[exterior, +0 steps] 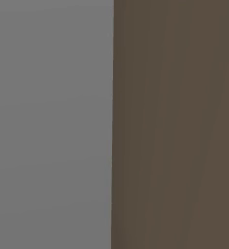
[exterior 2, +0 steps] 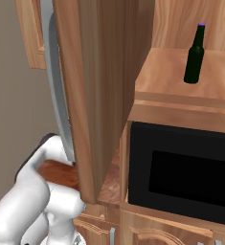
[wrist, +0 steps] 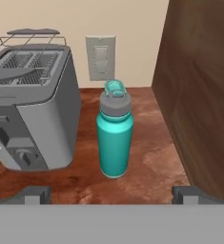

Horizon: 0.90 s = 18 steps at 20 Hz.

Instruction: Sort all alcoholic drinks to one cabinet, and non-alcoholic drinks to the other.

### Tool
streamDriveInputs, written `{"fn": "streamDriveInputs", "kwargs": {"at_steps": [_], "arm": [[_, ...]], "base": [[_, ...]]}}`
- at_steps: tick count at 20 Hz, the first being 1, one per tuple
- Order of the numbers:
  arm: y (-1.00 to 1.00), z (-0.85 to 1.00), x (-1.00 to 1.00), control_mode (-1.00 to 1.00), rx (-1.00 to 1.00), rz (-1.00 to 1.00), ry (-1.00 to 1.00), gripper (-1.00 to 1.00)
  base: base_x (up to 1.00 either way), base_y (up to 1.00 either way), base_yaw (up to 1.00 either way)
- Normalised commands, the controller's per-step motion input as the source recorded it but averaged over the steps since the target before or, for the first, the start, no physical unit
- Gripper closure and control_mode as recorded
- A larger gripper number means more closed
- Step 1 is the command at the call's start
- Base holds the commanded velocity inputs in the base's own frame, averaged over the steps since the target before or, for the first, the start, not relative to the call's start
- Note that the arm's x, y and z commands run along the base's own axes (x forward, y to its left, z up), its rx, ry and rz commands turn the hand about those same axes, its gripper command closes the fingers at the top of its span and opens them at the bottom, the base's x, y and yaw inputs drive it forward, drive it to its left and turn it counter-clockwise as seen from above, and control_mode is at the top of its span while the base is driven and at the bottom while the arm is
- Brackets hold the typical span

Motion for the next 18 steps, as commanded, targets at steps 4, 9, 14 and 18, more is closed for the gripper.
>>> {"fn": "streamDriveInputs", "kwargs": {"at_steps": [4,9,14,18], "arm": [[-0.06,-0.12,0.27,-1.0,0.0,0.0,0.0,-1.0],[-0.05,-0.11,0.3,-1.0,0.0,0.0,0.0,-1.0],[-0.01,-0.12,0.23,-1.0,0.0,0.0,0.0,-1.0],[-0.01,-0.14,0.21,-1.0,0.0,0.0,0.0,-1.0]], "base": [[0.0,0.0,0.0],[0.0,0.0,0.0],[0.0,0.0,0.0],[0.0,0.0,0.0]]}}
